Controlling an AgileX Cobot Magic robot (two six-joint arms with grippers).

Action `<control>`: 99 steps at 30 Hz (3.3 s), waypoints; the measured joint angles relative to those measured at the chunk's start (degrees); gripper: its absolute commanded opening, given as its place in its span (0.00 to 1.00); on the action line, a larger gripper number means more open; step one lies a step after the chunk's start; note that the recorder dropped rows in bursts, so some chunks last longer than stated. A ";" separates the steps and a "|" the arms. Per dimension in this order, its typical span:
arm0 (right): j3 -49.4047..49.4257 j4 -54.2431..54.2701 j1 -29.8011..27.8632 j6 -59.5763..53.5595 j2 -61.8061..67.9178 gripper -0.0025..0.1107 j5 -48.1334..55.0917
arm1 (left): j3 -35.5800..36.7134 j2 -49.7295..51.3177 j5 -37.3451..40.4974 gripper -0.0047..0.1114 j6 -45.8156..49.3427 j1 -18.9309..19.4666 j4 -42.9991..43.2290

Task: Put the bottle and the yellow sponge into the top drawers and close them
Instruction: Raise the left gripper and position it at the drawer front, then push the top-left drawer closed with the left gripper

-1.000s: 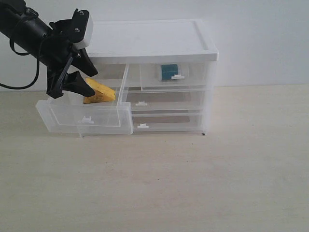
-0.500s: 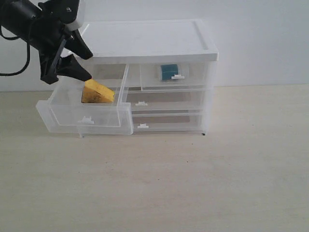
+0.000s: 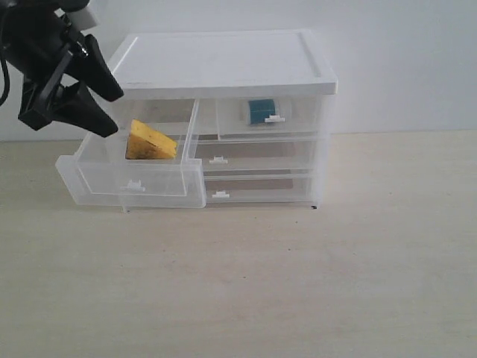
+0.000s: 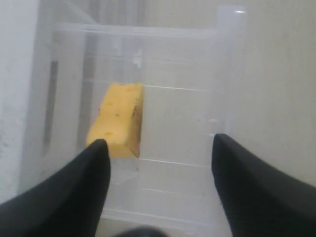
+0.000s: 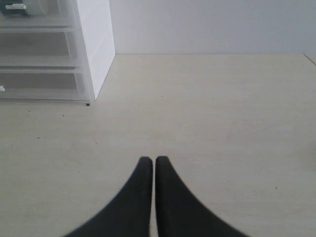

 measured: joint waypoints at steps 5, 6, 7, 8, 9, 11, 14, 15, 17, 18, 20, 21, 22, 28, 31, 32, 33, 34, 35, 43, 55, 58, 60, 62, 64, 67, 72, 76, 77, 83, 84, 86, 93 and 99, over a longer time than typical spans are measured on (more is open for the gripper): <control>0.00 0.00 0.00 0.00 0.00 0.02 0.00 | 4.45 0.00 0.00 0.53 0.00 0.00 1.18; 0.00 0.00 0.00 0.00 0.00 0.02 0.00 | 4.82 0.00 0.00 0.53 0.14 0.00 1.18; 0.00 0.00 0.00 0.00 0.00 0.02 0.00 | 4.99 0.00 0.00 0.53 0.14 0.00 1.18; 0.00 0.00 0.00 0.00 0.00 0.02 0.00 | 5.21 0.00 0.00 0.53 0.26 0.00 1.18; 0.00 0.00 0.00 0.00 0.00 0.02 0.00 | 5.21 0.00 0.00 0.53 0.50 0.00 1.18; 0.00 0.00 0.00 0.00 0.00 0.02 0.00 | 5.81 0.00 0.00 0.53 0.60 0.00 1.18; 0.00 0.00 0.00 0.00 0.00 0.02 0.00 | 6.61 -0.05 0.00 0.53 1.94 0.00 1.18; 0.00 0.00 0.00 0.00 0.00 0.02 0.00 | 6.75 -0.05 0.00 0.53 2.43 0.00 1.18; 0.00 0.00 0.00 0.00 0.00 0.02 0.00 | 6.98 -0.05 0.00 0.52 3.10 0.00 1.29; 0.00 0.00 0.00 0.00 0.00 0.02 0.00 | 6.98 -0.05 0.00 0.52 3.22 0.00 1.42; 0.00 0.00 0.00 0.00 0.00 0.02 0.00 | 6.98 0.06 0.00 0.52 3.33 0.00 1.42; 0.00 0.00 0.00 0.00 0.00 0.02 0.00 | 6.98 0.21 0.00 0.52 3.42 0.00 1.42; 0.00 0.00 0.00 0.00 0.00 0.02 0.00 | 6.98 0.70 0.00 0.52 3.42 0.00 1.42; 0.00 0.00 0.00 0.00 0.00 0.02 0.00 | 7.02 2.51 0.00 0.52 4.29 0.00 1.56; 0.00 0.00 0.00 0.00 0.00 0.02 0.00 | 7.02 2.51 0.00 0.52 5.07 0.00 1.56; 0.00 0.00 0.00 0.00 0.00 0.02 0.00 | 7.02 2.51 0.00 0.52 5.12 0.00 1.56; 0.00 0.00 0.00 0.00 0.00 0.02 0.00 | 7.02 2.51 -0.12 0.52 5.17 0.00 1.56; 0.00 0.00 0.00 0.00 0.00 0.02 0.00 | 7.02 2.51 -0.24 0.52 5.28 0.00 1.56; 0.00 0.00 0.00 0.00 0.00 0.02 0.00 | 7.02 2.51 -0.48 0.52 5.26 0.00 1.56; 0.00 0.00 0.00 0.00 0.00 0.02 0.00 | 7.02 3.53 -2.97 0.52 6.14 0.00 1.56; 0.00 0.00 0.00 0.00 0.00 0.02 0.00 | 7.24 3.53 -1.74 0.10 6.38 0.00 1.56; 0.00 0.00 0.00 0.00 0.00 0.02 0.00 | 7.24 3.53 -1.56 0.08 6.61 0.00 1.56; 0.00 0.00 0.00 0.00 0.00 0.02 0.00 | 7.24 3.53 -1.79 0.08 6.71 0.00 1.56; 0.00 0.00 0.00 0.00 0.00 0.02 0.00 | 7.24 3.53 -1.94 0.08 6.71 0.00 1.45; 0.00 0.00 0.00 0.00 0.00 0.02 0.00 | 7.24 3.53 -2.70 0.08 6.71 0.00 1.04; 0.00 0.00 0.00 0.00 0.00 0.02 0.00 | 7.24 3.53 -3.66 0.08 6.61 0.00 0.69; 0.00 0.00 0.00 0.00 0.00 0.02 0.00 | 6.54 3.53 -5.46 0.08 6.61 0.00 0.69; 0.00 -0.10 0.00 0.00 0.00 0.02 0.00 | 6.19 3.53 -8.95 0.08 6.61 0.00 0.69; 0.00 -0.10 0.00 0.00 0.00 0.02 0.00 | 6.19 3.53 -9.56 0.08 6.61 0.00 0.59; 0.00 -0.10 0.00 0.00 0.00 0.02 0.00 | 6.19 3.53 -12.40 0.08 6.61 -0.10 0.09; 0.00 -0.10 0.00 0.00 0.00 0.02 0.00 | 6.19 3.53 -12.97 0.08 6.61 -0.10 -0.11; 0.00 -0.10 0.00 0.00 0.00 0.02 0.00 | 6.19 3.53 -13.85 0.08 6.61 -0.10 -0.14; 0.00 -0.10 0.00 0.00 0.00 0.02 0.00 | 6.19 3.75 -16.62 0.08 6.61 -0.20 -0.14; 0.00 -0.10 0.00 0.00 0.00 0.02 0.00 | 6.19 4.48 -19.05 0.27 6.61 -0.31 -0.14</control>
